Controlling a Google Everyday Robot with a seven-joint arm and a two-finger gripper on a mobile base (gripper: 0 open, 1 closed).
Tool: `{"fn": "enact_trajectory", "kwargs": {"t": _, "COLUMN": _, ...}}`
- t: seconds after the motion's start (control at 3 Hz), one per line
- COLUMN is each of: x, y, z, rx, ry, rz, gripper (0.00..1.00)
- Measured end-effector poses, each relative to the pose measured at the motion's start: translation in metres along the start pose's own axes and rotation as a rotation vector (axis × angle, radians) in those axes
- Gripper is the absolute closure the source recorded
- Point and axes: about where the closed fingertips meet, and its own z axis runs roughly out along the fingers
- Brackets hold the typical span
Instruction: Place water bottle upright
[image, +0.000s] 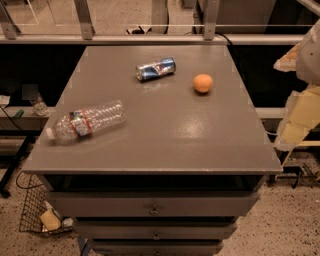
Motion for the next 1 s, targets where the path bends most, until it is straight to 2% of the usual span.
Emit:
{"fn": "enact_trajectory", "kwargs": {"t": 0.33, "x": 0.000, "y": 0.000, "z": 0.000, "rx": 0.000, "ry": 0.000, "rz": -0.001, "gripper": 0.00}}
{"fn": "enact_trajectory", "kwargs": {"t": 0.67, "x": -0.075, "y": 0.007, "z": -0.004, "rx": 0.011, "ry": -0.054, "rz": -0.242, "gripper": 0.00}}
{"fn": "enact_trajectory", "kwargs": {"t": 1.0, "x": -0.158, "y": 0.025, "z": -0.014, "rx": 0.057, "ry": -0.061, "rz": -0.522, "gripper": 0.00}}
